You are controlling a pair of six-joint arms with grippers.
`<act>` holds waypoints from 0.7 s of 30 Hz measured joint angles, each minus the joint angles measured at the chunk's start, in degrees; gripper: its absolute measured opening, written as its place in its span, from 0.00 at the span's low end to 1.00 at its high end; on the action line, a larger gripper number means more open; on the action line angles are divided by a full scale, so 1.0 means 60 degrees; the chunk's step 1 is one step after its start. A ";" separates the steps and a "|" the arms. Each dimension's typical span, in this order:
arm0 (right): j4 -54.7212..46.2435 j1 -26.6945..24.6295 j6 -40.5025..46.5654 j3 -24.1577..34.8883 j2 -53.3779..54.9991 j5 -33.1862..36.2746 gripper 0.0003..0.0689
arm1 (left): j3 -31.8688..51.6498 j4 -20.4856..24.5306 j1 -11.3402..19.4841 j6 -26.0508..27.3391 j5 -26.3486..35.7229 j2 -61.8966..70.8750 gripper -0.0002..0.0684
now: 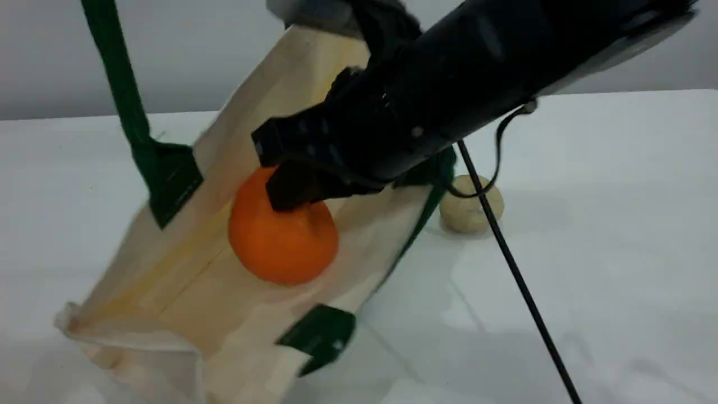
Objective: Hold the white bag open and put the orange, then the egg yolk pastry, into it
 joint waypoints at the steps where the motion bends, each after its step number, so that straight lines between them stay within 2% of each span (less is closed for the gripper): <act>1: 0.0000 0.0000 0.0042 -0.0111 0.0162 0.0000 0.06 | 0.0000 0.0000 0.0000 0.0000 0.0010 0.0000 0.10; 5: -0.0051 0.0000 0.0107 -0.0286 0.0448 0.0286 0.06 | 0.0000 0.0003 0.0000 0.0000 0.0010 0.0012 0.10; 9: -0.0050 0.0000 0.0088 -0.0547 0.0437 0.1142 0.06 | 0.0000 0.0039 0.0000 0.0000 0.0000 0.0030 0.10; 16: -0.0013 0.0000 0.0089 -0.0545 0.0447 0.0341 0.06 | 0.0000 0.0039 0.0000 0.0000 0.0000 0.0030 0.10; 21: -0.0013 0.0000 0.0006 -0.0536 0.0447 0.0517 0.10 | 0.0000 0.0039 0.0000 0.0000 0.0000 0.0030 0.10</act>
